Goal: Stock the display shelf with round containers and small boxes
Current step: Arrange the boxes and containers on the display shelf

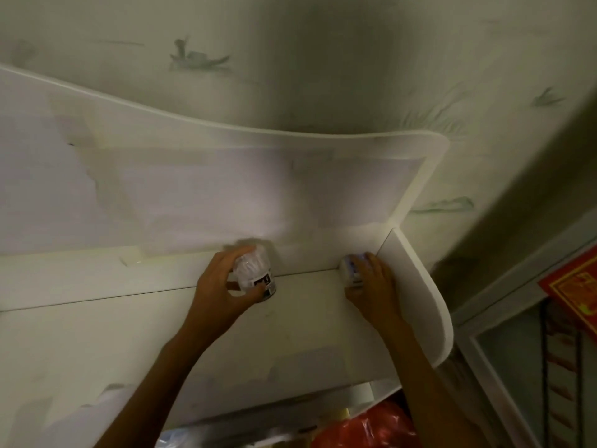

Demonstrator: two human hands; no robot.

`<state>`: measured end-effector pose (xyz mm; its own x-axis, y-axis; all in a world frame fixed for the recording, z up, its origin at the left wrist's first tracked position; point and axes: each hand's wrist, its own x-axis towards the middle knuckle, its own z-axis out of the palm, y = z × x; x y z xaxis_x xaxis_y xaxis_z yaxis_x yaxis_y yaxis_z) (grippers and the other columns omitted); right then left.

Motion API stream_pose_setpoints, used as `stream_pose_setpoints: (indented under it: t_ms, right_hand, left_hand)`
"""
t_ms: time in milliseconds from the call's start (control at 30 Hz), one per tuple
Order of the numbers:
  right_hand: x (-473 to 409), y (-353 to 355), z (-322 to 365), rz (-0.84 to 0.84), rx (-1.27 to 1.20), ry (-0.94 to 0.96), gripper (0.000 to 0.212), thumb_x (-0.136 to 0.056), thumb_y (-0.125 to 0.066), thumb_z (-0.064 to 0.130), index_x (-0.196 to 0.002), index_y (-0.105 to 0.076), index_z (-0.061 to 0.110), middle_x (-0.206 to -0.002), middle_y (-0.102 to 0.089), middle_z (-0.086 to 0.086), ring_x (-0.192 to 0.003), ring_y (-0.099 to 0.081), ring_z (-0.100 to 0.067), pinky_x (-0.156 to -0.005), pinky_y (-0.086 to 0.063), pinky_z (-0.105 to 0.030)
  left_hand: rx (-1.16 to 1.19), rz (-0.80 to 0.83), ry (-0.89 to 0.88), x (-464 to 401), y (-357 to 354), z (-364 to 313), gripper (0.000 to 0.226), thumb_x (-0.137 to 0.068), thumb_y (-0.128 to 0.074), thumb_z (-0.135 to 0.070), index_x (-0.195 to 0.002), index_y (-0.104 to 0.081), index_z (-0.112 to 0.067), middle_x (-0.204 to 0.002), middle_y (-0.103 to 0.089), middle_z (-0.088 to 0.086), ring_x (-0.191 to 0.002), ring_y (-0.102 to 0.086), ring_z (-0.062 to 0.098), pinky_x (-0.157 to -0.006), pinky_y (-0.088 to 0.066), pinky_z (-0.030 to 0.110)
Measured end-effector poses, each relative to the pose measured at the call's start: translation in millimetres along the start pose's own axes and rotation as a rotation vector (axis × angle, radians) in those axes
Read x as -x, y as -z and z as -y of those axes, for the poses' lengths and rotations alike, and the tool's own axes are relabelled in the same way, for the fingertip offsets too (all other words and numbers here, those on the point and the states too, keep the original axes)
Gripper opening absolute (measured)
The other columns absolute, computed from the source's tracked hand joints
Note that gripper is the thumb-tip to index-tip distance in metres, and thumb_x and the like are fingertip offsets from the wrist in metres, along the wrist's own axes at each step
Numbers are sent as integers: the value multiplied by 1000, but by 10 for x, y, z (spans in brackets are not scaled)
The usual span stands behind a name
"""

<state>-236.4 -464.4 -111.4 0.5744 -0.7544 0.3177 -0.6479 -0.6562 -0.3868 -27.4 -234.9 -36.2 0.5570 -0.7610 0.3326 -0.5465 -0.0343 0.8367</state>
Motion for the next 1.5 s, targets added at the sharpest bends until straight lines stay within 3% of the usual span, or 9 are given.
stream_pose_setpoints:
  t_ms: [167,367,567,667,767,900,1000,1200,1500]
  right_hand:
    - [-5,-110,-85,53,8,3,67,-66,-80,40,-126,-54,30,-128,-46,-7,-111,-45,-30,-90,-42,-38]
    - [10,-221,-139,84,-225,-53,71,-68,-81,31,-131,-49,26,-136,-39,-7,-114,-49,-29,-90,-47,-34]
    - [58,-125,-72,62,-369,-68,58,-66,-79,49,-118,-57,35,-118,-50,0,-104,-56,-24,-80,-54,-42]
    - [96,12,107,73,-521,-19,53,-68,-82,38,-115,-59,32,-112,-52,2,-99,-60,-17,-76,-55,-28]
    - [106,169,442,100,-676,71,56,-67,-81,39,-117,-61,23,-110,-52,2,-96,-60,-7,-66,-53,-14]
    - [123,302,1010,192,-767,182,46,-73,-76,29,-117,-62,25,-108,-54,3,-96,-58,-2,-61,-49,-11]
    - [229,330,1505,285,-861,215,43,-75,-79,17,-111,-62,33,-109,-56,3,-96,-60,-4,-63,-51,-14]
    - [737,241,2555,481,-997,328,39,-74,-74,25,-111,-62,29,-110,-57,5,-99,-63,-7,-62,-54,-20]
    - [1940,36,4148,645,-1063,453,41,-76,-77,23,-113,-62,24,-113,-57,3,-101,-62,-7,-59,-53,-19]
  left_hand:
    - [-21,-5,9,-4,-115,-44,60,-73,-78,-20,-126,-51,-28,-116,-53,-8,-103,-53,-5,-71,-50,10]
    - [-63,-40,16,60,-166,-100,62,-72,-79,-20,-123,-47,-36,-115,-51,-17,-101,-54,-5,-70,-50,10]
    - [-103,-89,36,217,-95,-139,64,-71,-80,-18,-123,-48,-35,-116,-50,-19,-101,-53,-5,-68,-50,10]
    - [-116,-119,40,312,6,-164,63,-70,-80,-19,-125,-50,-28,-116,-53,-11,-101,-55,0,-69,-51,11]
    - [-145,-158,36,439,180,-182,63,-70,-80,-23,-126,-51,-27,-117,-54,-7,-102,-56,3,-70,-52,13]
    - [-166,-242,79,688,531,-233,64,-66,-72,-37,-126,-52,-23,-119,-55,-6,-103,-55,5,-72,-53,16]
    - [-172,-316,99,977,862,-290,64,-67,-72,-36,-126,-53,-19,-119,-56,-3,-103,-57,13,-72,-55,21]
    - [-235,-474,159,1833,1648,-360,60,-69,-74,-48,-123,-49,-39,-118,-54,-9,-103,-56,7,-71,-53,16]
    - [-323,-677,251,3491,2908,-463,54,-77,-72,-45,-125,-51,-33,-119,-52,-12,-104,-55,2,-70,-53,17]
